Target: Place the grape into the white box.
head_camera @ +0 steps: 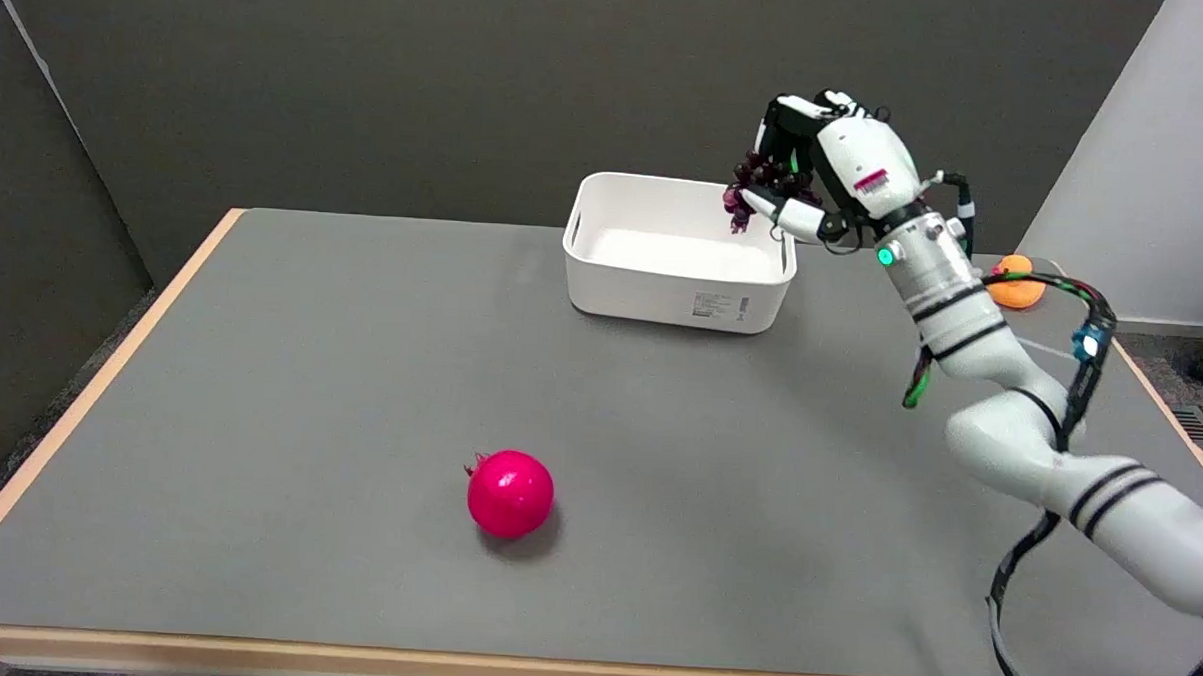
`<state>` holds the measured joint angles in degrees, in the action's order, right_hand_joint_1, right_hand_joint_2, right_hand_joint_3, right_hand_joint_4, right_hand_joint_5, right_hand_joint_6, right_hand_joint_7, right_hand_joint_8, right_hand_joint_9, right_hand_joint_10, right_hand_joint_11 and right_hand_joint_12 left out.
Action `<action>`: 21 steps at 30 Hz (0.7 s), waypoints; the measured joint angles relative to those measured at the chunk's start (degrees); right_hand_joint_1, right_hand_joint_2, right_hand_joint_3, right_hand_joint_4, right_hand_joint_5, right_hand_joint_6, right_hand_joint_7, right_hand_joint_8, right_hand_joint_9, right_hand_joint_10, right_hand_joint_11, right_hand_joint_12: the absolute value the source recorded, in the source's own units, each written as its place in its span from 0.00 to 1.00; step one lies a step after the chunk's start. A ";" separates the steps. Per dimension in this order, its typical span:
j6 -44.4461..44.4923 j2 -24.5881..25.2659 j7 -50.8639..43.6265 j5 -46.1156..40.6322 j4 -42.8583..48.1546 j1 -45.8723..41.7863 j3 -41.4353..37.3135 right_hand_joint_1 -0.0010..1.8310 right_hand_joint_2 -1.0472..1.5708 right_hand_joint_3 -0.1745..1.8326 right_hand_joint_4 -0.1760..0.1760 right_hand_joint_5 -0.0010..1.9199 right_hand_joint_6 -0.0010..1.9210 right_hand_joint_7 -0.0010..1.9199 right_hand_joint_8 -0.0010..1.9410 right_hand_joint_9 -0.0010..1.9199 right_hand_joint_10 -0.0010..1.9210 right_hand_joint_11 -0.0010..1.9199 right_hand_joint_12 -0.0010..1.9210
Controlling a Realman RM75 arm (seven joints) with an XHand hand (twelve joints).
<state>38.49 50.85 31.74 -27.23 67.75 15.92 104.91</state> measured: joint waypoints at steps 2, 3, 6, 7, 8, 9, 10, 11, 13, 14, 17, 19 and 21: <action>-0.64 0.08 0.55 -0.17 -2.45 2.55 1.54 0.62 0.86 0.24 0.00 0.29 0.84 0.32 0.85 0.41 0.99 0.13 1.00; -0.96 0.22 0.91 -0.23 -4.04 4.00 2.44 0.62 0.86 0.24 0.00 0.29 0.85 0.32 0.85 0.40 0.99 0.12 1.00; -1.88 0.94 2.05 -0.39 -8.88 7.86 4.97 0.62 0.86 0.24 0.00 0.29 0.85 0.32 0.86 0.40 1.00 0.09 1.00; -2.19 1.33 2.52 -0.41 -10.90 9.30 5.96 0.62 0.86 0.24 0.00 0.29 0.85 0.32 0.86 0.40 1.00 0.09 1.00; -2.43 1.67 2.93 -0.40 -12.45 10.34 6.67 0.62 0.86 0.23 0.00 0.29 0.85 0.32 0.86 0.40 1.00 0.09 1.00; -2.69 2.19 3.43 -0.40 -14.57 11.79 7.65 0.62 0.86 0.23 0.00 0.29 0.85 0.32 0.86 0.40 1.00 0.08 1.00; -2.91 2.66 3.95 -0.36 -16.55 13.02 8.48 0.62 0.86 0.23 0.00 0.29 0.85 0.32 0.86 0.40 1.00 0.08 1.00; -3.11 3.21 4.50 -0.25 -18.51 14.32 9.34 0.62 0.86 0.23 0.00 0.28 0.85 0.32 0.86 0.40 1.00 0.08 1.00; -3.52 4.32 5.66 0.17 -22.03 16.56 10.88 0.62 0.89 0.17 0.00 0.27 0.85 0.31 0.86 0.39 1.00 0.02 1.00; -3.74 4.89 6.33 0.47 -23.74 17.67 11.62 0.57 0.89 0.18 0.13 0.27 0.86 0.34 0.79 0.39 0.94 0.01 1.00; -4.22 6.34 8.00 1.03 -27.77 20.34 13.45 0.34 0.74 0.48 0.46 0.18 0.50 0.28 0.39 0.23 0.57 0.03 0.77; -4.45 7.01 9.14 1.10 -29.46 21.57 14.27 0.26 0.68 0.58 0.51 0.13 0.28 0.18 0.25 0.13 0.41 0.01 0.61; -4.64 7.63 10.41 0.75 -30.63 22.49 14.94 0.24 0.67 0.55 0.56 0.10 0.20 0.11 0.17 0.04 0.32 0.00 0.44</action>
<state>33.85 58.48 42.14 -26.48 37.12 38.41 119.85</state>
